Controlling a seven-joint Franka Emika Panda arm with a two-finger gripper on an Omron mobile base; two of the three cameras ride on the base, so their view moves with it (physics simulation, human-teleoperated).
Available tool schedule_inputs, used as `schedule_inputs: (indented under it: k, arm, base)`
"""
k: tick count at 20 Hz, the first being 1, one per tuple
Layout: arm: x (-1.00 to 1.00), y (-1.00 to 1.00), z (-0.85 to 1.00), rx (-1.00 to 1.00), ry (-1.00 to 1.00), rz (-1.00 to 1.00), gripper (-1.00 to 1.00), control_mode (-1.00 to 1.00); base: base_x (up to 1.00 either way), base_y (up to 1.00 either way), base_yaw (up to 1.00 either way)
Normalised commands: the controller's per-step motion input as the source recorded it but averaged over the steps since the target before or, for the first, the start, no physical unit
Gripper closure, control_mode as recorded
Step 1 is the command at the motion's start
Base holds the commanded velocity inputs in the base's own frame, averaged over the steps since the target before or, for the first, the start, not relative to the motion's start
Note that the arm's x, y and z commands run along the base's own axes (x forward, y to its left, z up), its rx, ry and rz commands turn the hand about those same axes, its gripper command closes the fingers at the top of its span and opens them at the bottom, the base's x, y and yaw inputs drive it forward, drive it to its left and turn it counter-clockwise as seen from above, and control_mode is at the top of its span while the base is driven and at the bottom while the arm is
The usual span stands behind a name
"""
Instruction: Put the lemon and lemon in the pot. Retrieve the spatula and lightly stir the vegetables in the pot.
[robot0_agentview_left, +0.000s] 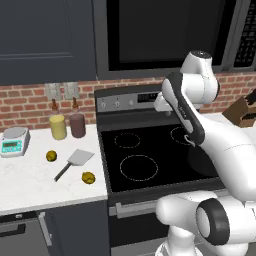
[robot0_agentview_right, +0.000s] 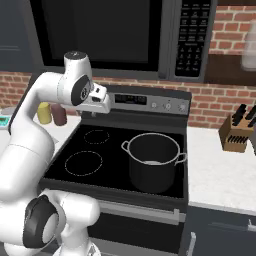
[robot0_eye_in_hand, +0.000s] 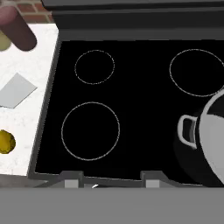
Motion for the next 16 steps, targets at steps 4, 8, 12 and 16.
schedule_inputs:
  k: [4,8,12,16]
  arm:
    - [0.00,0.00,0.00,0.00,0.00,0.00,-1.00,1.00]
    - [0.00,0.00,0.00,0.00,0.00,0.00,-1.00,1.00]
    - [0.00,0.00,0.00,0.00,0.00,0.00,-1.00,1.00]
    - [0.00,0.00,0.00,0.00,0.00,0.00,-1.00,1.00]
  base:
    - [-0.02,0.31,0.00]
    - [-0.12,0.99,0.00]
    - [-0.02,1.00,0.00]
    - [0.00,1.00,0.00]
